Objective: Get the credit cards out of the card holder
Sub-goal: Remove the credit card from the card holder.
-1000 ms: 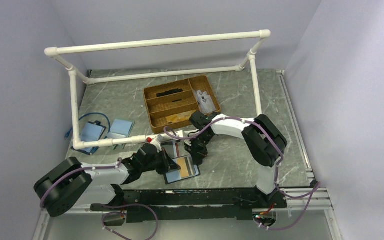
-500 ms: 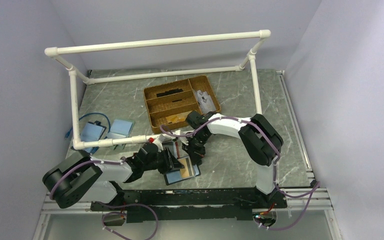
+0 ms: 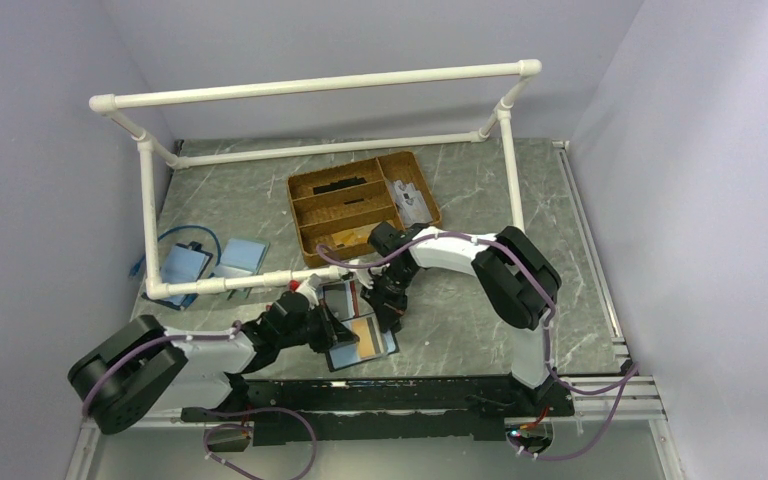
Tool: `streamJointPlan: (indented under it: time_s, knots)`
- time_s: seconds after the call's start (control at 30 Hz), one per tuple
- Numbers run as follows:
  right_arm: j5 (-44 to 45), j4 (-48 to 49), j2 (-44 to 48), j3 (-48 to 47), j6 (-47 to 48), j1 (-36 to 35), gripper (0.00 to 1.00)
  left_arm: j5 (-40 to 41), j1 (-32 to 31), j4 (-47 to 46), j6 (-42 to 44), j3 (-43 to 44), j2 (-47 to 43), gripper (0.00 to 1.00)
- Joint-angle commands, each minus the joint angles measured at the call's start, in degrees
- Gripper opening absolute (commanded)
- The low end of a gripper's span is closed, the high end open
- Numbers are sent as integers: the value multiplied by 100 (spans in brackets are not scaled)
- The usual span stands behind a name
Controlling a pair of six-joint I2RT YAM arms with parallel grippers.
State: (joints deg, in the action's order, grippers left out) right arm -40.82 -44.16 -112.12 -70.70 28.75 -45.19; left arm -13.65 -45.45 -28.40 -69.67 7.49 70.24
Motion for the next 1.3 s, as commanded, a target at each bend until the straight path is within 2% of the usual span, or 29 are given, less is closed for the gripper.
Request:
streamJointPlan:
  time_s: [0.0,0.3,0.73,1.27]
  knots:
    - [760,567,-413,74,-6,-166,0,97,96,654,185,-198,-669,0]
    - [989,577,-494,65,-79,-166,0,109,251,1785,271,-380,-1793,0]
    - [1277,533,-538,49,-63,-130,0,3,393,2267,362,-402,-2309,0]
    - [1373,192,-214,-41,290,534,0,-102,440,2738,1017,-35,-2885,0]
